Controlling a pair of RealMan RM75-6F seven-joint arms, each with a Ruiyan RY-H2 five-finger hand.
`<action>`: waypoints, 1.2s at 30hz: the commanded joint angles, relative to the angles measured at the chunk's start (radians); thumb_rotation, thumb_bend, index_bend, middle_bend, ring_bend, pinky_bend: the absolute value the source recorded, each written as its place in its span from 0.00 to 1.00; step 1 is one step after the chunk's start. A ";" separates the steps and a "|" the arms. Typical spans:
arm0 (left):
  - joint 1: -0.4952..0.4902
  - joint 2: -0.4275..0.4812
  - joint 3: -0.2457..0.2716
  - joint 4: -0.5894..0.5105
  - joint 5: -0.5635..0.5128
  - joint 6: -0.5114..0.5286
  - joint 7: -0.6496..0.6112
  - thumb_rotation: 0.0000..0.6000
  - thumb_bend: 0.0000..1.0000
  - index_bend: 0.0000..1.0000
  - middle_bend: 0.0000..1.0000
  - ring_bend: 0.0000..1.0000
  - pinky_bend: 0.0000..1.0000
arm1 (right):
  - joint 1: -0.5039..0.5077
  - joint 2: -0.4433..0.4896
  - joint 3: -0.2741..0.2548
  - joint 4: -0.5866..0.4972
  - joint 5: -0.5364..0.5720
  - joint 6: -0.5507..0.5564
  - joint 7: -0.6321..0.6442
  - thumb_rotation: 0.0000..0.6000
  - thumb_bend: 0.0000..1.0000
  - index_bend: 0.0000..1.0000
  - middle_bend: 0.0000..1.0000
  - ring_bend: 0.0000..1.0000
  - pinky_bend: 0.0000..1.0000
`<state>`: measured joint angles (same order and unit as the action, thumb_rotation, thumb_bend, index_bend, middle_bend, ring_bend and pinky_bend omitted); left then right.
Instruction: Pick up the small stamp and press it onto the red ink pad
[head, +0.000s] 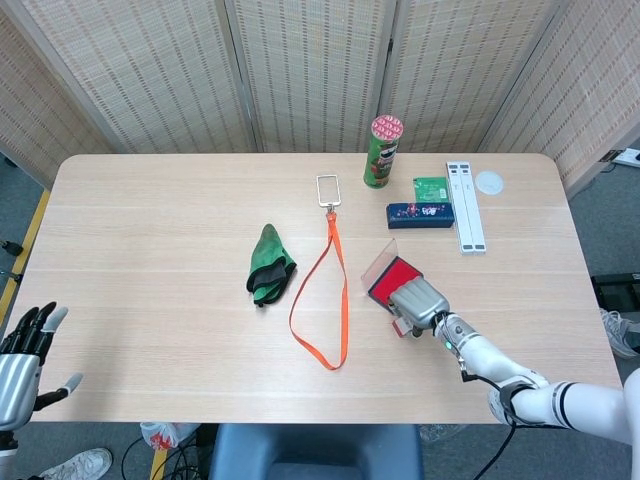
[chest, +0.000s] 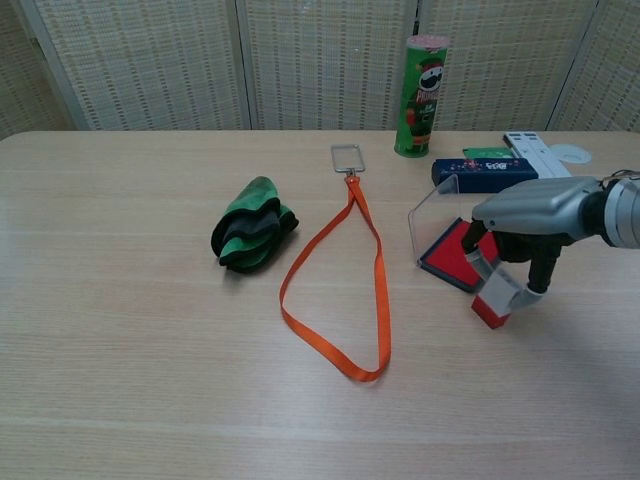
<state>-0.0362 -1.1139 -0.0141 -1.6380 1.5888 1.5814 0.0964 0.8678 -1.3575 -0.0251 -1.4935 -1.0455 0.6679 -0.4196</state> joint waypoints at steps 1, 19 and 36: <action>0.000 0.001 0.000 0.000 0.000 0.001 -0.002 1.00 0.20 0.08 0.09 0.07 0.27 | 0.004 -0.005 0.000 0.005 0.008 -0.006 -0.003 1.00 0.27 0.92 0.97 0.81 0.85; -0.002 -0.003 -0.002 0.001 -0.006 -0.007 0.010 1.00 0.20 0.08 0.09 0.07 0.27 | 0.015 0.030 -0.009 -0.039 0.053 0.001 -0.013 1.00 0.23 0.47 0.92 0.78 0.83; -0.002 -0.004 -0.002 0.003 -0.002 -0.004 0.009 1.00 0.20 0.08 0.09 0.07 0.27 | 0.020 0.068 -0.024 -0.084 0.070 0.014 -0.030 1.00 0.15 0.13 0.88 0.73 0.77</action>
<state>-0.0377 -1.1181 -0.0163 -1.6349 1.5869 1.5770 0.1054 0.8871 -1.2967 -0.0461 -1.5698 -0.9799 0.6772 -0.4424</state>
